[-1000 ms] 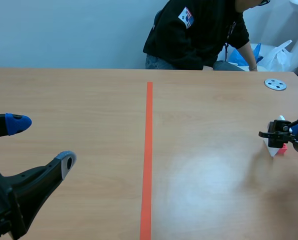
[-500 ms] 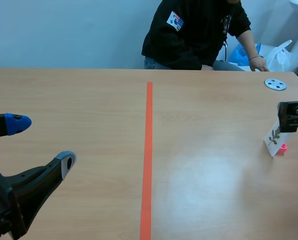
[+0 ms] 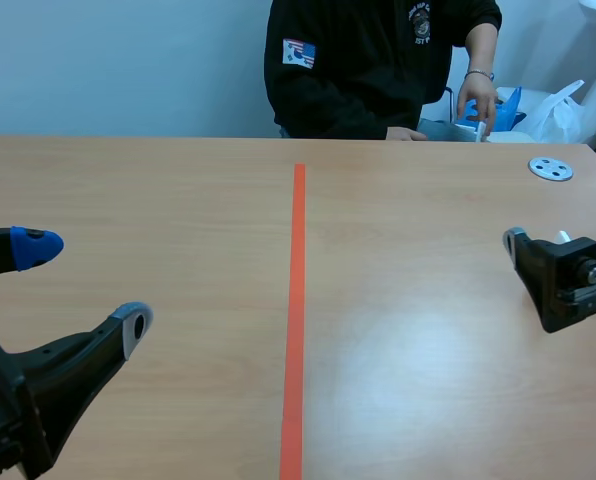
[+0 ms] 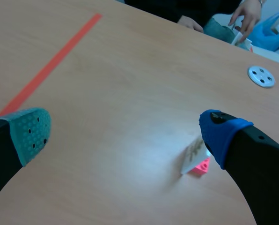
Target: Sort the leaf by its shape. The table is split by an orange tape line. A compound leaf with several leaflets goes to the left side, a simple leaf with one blade goes to the right side. Return to the home posture when a red brick is placed on the table.
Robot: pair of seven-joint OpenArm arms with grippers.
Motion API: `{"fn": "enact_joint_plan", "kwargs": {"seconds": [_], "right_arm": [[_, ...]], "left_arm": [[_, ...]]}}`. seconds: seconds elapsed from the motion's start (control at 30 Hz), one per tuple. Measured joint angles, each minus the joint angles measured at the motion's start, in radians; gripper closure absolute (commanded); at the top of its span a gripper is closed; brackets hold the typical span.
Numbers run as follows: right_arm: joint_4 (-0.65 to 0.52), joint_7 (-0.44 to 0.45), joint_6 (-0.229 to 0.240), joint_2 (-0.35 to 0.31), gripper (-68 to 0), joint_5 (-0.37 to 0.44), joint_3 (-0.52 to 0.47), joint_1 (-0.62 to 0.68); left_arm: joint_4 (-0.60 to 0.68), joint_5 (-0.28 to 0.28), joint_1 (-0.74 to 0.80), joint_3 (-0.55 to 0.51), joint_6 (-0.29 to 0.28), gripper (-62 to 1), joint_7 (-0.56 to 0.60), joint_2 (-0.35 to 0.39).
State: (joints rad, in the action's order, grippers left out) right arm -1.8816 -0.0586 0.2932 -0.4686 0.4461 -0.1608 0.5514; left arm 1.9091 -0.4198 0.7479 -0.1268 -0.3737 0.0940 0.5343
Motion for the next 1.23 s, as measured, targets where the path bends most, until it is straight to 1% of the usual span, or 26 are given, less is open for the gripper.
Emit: {"fn": "enact_joint_plan", "kwargs": {"seconds": [0.07, 0.17, 0.3, 0.47, 1.23], "right_arm": [[-0.084, -0.019, 0.000, 0.027, -67.9, 0.000, 0.000, 0.056], [-0.183, -0.023, 0.001, 0.073, -67.9, 0.000, 0.000, 0.135], [-0.249, -0.071, 0.015, 0.112, -67.9, 0.000, 0.000, 0.198], [-0.249, -0.090, 0.017, 0.114, -67.9, 0.000, 0.000, 0.206], [-0.236, -0.090, 0.018, 0.114, -67.9, 0.000, 0.000, 0.191]], "left_arm": [[0.000, 0.000, 0.000, 0.000, 0.000, -62.3, -0.004, 0.000], [0.000, 0.000, 0.000, 0.000, 0.000, -62.3, -0.010, 0.000], [0.000, 0.000, 0.000, 0.000, 0.000, -62.3, -0.033, 0.000], [0.000, 0.000, 0.000, 0.000, 0.000, -62.3, -0.034, 0.000], [0.000, 0.000, 0.000, 0.000, 0.000, -62.3, -0.037, 0.000]]}}
